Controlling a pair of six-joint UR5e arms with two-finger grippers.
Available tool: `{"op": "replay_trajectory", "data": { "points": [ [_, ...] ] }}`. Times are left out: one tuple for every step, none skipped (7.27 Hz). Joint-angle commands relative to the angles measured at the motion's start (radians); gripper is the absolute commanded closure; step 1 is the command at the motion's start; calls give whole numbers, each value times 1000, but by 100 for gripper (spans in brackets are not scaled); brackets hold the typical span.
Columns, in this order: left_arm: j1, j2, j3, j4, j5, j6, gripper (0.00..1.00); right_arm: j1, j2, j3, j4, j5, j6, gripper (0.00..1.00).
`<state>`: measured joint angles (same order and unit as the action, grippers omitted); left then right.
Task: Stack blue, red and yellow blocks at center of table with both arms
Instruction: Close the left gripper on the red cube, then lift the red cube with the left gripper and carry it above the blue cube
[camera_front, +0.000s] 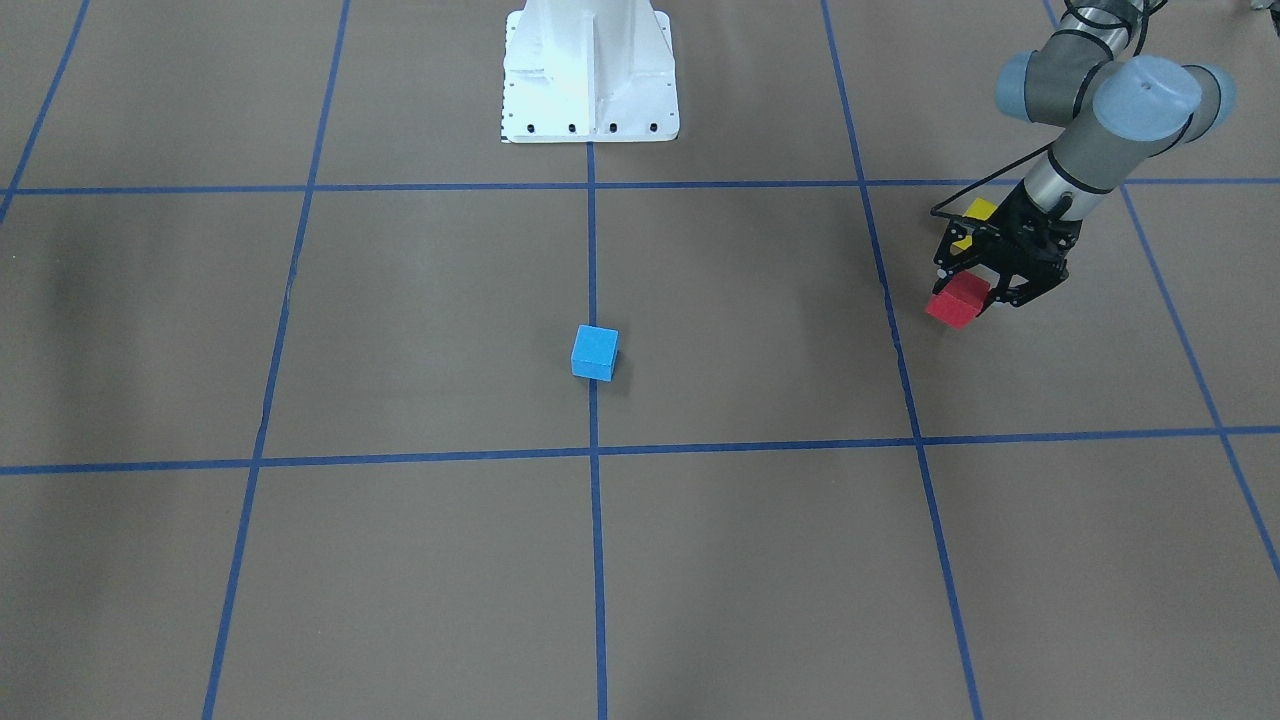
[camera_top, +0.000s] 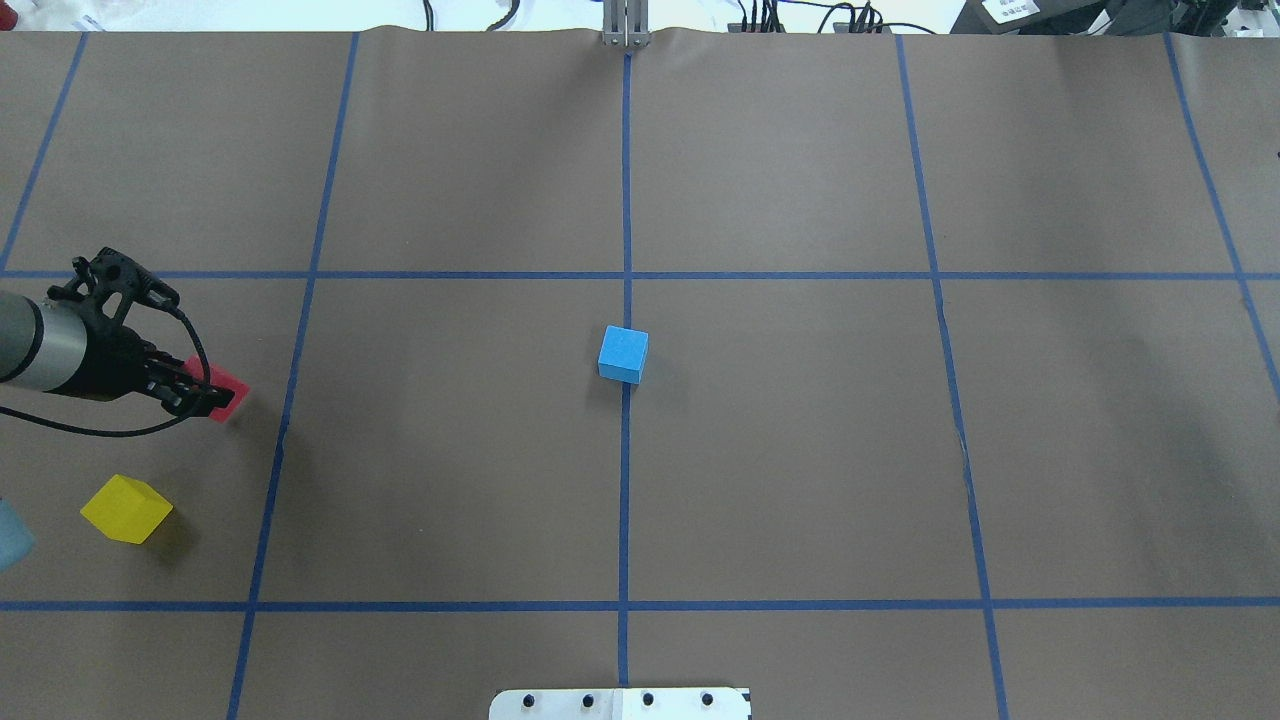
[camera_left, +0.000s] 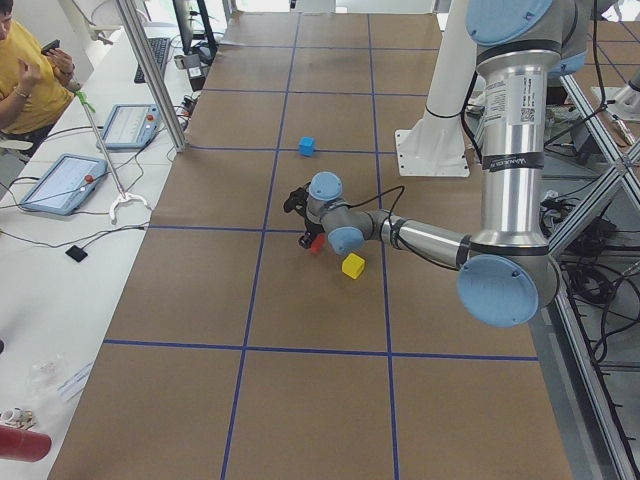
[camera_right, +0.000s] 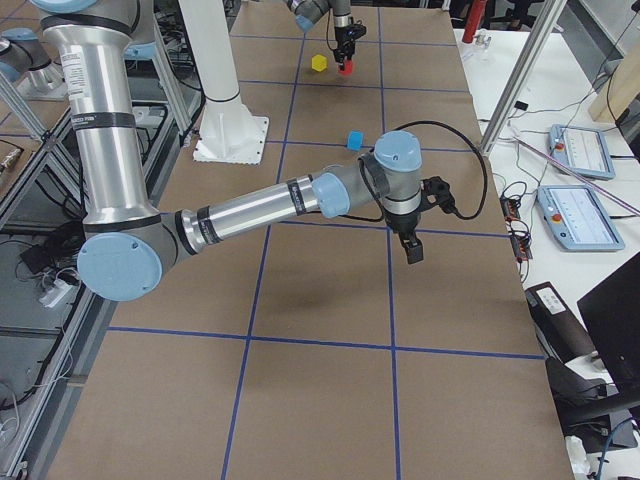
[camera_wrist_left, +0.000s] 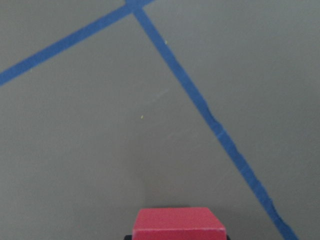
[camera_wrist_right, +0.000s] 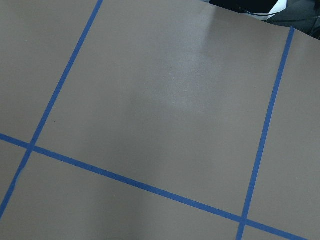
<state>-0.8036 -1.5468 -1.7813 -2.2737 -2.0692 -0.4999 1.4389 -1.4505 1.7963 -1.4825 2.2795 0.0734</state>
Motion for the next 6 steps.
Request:
{"op": "replay_trajectory", "data": {
  "points": [
    [-34,-222,-101,394,-11,-5,100,0,-28,-6,-2,0,9,1],
    [-32,-401,-87,595,-6,-17,100,1,-43,-15,-4,0,11,1],
    [-29,-530,-63,728,-8,-22,100,2,-74,-28,2,-3,5,0],
    [-19,-640,7,753,-6,-129,100,2,-106,-25,11,2,-6,0],
    [50,-751,102,752,26,-229,100,2,-111,-23,8,5,-1,0],
    [107,-865,214,749,111,-297,100,3,-111,-23,8,3,0,0]
  ]
}}
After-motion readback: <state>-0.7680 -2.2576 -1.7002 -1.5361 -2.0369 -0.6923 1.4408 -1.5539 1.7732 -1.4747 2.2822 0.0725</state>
